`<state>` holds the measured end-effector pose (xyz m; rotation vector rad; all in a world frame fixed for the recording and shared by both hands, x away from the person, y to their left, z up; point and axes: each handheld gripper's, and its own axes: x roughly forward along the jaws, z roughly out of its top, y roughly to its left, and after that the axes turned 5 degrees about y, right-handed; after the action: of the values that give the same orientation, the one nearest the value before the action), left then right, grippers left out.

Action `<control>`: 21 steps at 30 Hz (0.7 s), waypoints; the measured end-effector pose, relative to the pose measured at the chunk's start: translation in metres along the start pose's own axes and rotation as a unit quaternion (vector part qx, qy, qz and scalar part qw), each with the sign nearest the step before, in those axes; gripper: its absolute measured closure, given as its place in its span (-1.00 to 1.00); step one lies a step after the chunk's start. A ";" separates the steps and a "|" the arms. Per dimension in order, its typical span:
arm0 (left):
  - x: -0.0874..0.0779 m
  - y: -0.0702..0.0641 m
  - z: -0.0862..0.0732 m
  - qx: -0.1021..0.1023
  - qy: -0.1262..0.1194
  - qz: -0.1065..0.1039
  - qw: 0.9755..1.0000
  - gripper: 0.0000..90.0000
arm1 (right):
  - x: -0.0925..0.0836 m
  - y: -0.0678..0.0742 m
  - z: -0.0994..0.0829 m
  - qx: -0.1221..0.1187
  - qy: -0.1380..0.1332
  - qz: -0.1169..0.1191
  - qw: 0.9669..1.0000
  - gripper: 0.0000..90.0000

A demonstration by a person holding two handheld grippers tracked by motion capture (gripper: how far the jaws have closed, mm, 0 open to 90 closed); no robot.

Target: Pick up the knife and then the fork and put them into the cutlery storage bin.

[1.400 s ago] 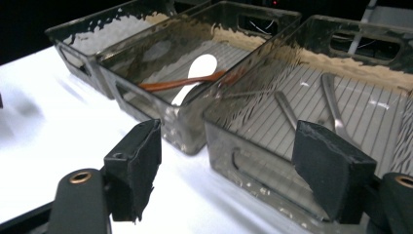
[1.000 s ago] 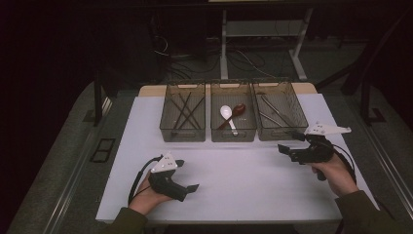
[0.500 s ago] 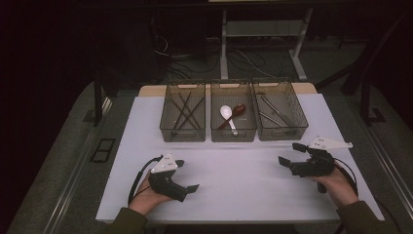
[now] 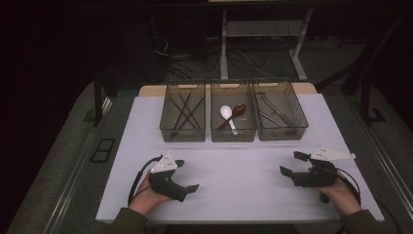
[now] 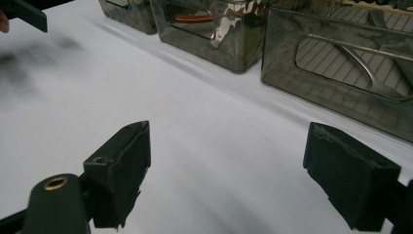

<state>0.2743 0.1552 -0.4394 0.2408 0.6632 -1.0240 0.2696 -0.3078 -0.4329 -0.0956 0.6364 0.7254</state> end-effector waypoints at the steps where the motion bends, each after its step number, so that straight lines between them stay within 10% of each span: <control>1: 0.000 0.000 0.000 0.000 -0.001 0.000 1.000 -1.00 | -0.001 0.001 -0.001 0.000 0.001 0.000 1.000 -0.62; 21: 0.001 -0.001 0.000 0.000 -0.001 -0.001 1.000 -1.00 | 0.002 0.011 -0.014 -0.003 0.002 0.004 1.000 -0.70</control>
<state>0.2740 0.1546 -0.4396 0.2390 0.6621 -1.0261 0.2565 -0.3024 -0.4436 -0.0991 0.6383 0.7353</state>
